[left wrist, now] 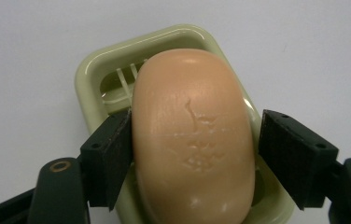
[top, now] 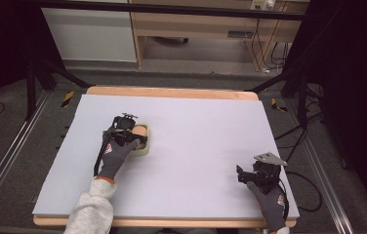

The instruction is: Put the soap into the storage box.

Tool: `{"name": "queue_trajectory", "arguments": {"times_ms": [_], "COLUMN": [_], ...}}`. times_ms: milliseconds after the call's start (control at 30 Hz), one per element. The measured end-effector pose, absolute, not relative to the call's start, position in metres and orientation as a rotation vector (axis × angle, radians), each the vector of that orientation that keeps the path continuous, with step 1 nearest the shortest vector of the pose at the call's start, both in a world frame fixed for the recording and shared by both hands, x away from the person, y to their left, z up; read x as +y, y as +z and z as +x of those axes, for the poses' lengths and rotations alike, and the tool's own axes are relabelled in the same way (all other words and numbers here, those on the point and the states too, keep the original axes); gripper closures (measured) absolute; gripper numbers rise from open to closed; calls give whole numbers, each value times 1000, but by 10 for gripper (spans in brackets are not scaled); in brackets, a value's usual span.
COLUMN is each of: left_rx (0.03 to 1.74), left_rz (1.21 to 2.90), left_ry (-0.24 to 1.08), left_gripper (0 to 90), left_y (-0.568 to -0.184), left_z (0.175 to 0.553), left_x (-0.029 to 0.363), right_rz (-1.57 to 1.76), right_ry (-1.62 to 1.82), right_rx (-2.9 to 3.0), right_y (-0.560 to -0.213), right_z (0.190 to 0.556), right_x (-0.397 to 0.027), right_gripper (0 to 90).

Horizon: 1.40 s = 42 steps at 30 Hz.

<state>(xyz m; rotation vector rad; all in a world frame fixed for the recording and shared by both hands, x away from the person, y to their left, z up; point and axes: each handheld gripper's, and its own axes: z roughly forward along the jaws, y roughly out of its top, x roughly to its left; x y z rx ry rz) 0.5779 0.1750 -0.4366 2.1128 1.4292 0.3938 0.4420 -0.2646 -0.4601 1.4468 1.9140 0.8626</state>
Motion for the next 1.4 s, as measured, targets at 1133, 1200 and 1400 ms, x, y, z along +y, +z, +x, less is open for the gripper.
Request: {"name": "queue_trajectory", "arguments": {"times_ms": [1133,1200,1400], "left_rx": [1211,1210,1260], "left_rz": [1922,1911,1888], "left_ry": [587,602,616], "left_gripper": [247,247,245], "left_y": [-427,-430,-440], "left_z": [494,488,479], "left_x": [233,238,253], "right_rz": [1498,1490,1519], "right_ry": [868,862,857], "right_rx": [1804,1803,1797], "right_y": [-461,-461,-463], "right_z": [440,440,441], "right_x": [-282,-284,-290], "right_gripper": [73,73,74]}}
